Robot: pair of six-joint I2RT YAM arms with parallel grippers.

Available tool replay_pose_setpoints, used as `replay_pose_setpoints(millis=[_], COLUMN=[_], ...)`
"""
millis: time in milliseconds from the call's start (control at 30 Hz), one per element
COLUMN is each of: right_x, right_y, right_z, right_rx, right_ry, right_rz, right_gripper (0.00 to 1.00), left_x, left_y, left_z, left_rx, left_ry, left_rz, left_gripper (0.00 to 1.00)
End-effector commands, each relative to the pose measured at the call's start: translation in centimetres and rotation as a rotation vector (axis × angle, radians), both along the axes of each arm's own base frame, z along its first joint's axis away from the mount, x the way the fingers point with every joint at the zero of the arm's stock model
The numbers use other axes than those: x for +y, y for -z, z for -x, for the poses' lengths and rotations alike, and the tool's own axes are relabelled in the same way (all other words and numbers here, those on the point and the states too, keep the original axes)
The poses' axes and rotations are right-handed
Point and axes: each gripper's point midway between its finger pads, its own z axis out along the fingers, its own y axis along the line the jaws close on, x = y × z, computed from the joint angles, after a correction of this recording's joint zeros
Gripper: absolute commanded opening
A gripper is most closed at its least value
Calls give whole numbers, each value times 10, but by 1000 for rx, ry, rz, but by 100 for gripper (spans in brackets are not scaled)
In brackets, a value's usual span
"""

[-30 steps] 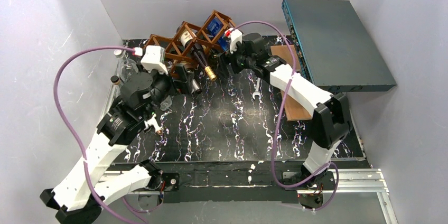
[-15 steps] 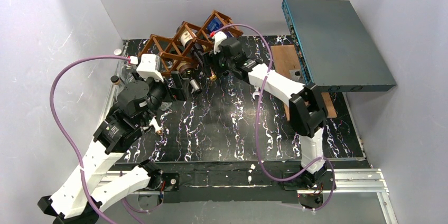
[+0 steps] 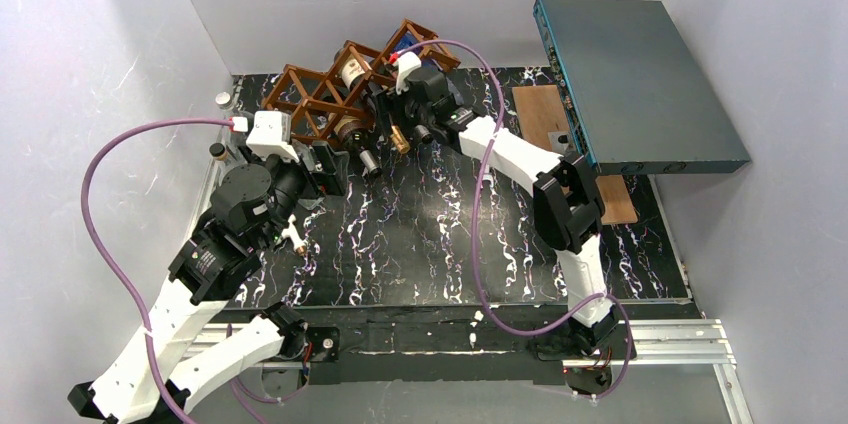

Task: Take the wine bottle off the wine rack
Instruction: Pick up the wine bottle from the wine rack.

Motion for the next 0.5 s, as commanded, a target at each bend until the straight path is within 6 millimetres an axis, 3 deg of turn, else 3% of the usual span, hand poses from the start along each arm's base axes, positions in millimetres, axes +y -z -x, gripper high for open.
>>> replay_pose_setpoints(millis=[0,33,167,467], right_x=[5,4,-12,-93], right_y=[-74,-75,-90,-103], right_z=[12,15,18,-29], right_rx=[-73,-64,-105,-183], right_ry=[-97,-114,-129,-156], right_rz=[-104,-105,-52,74], right_gripper=[93,98,98,98], left_x=[5,4,3,2], left_y=[-4,-3,-4,-2], left_z=[-2,-2,0,1], left_rx=[-22,-21,-19,-30], left_ry=[-22,-18,-6,0], left_rz=[-1,1,9,20], left_gripper=[98,98,98,98])
